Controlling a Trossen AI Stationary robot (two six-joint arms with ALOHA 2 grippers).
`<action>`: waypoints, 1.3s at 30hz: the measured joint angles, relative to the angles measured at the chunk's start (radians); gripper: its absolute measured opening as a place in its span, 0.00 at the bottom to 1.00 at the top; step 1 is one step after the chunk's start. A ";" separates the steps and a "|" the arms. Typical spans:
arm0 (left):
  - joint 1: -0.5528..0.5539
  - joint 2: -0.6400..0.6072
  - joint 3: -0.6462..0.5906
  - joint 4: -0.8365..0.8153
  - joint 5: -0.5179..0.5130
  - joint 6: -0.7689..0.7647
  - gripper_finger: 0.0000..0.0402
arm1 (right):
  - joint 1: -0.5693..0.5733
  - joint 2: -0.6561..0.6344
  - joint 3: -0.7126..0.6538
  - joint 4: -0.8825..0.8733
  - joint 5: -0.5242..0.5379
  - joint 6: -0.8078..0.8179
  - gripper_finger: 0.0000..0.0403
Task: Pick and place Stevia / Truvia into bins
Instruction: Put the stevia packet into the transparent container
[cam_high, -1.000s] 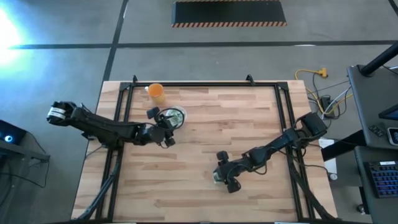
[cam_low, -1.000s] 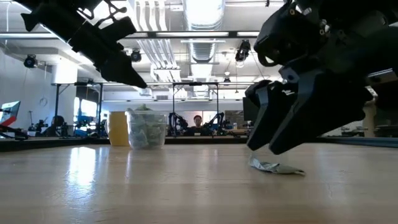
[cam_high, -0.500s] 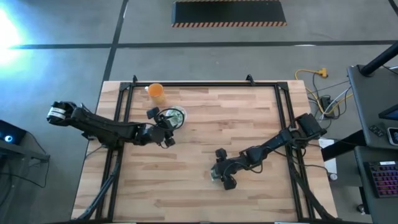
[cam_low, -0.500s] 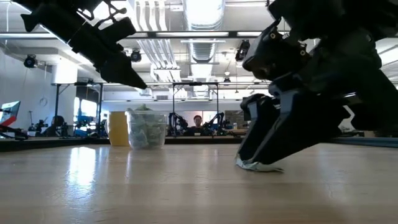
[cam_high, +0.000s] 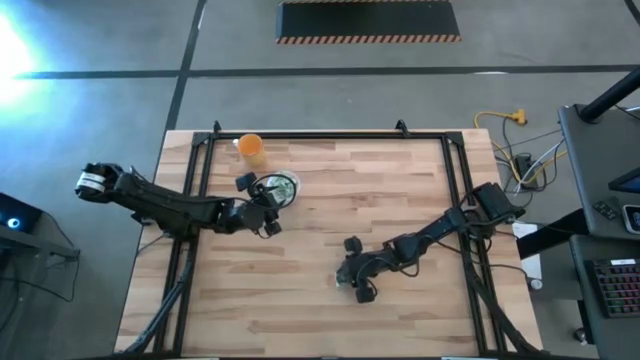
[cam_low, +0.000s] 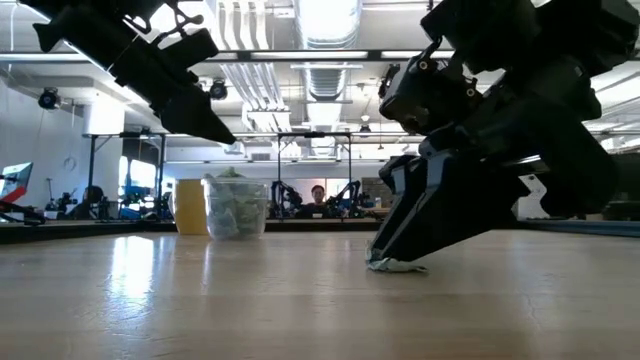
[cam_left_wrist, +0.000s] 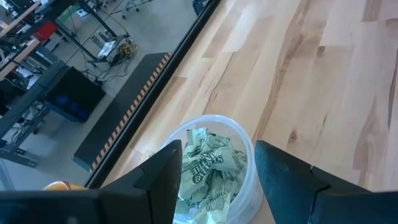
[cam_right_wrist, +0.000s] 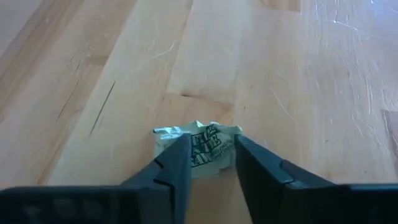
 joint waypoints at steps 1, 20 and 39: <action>0.000 0.000 0.000 0.000 0.000 0.000 0.46 | -0.001 -0.002 0.000 -0.002 0.000 0.000 0.26; -0.066 -0.070 0.000 -0.045 0.001 -0.003 0.46 | -0.031 -0.057 0.099 0.005 0.255 -0.259 0.08; -0.280 -0.417 -0.039 -0.405 0.000 -0.288 0.46 | -0.415 -0.059 0.407 0.006 0.063 -0.443 0.08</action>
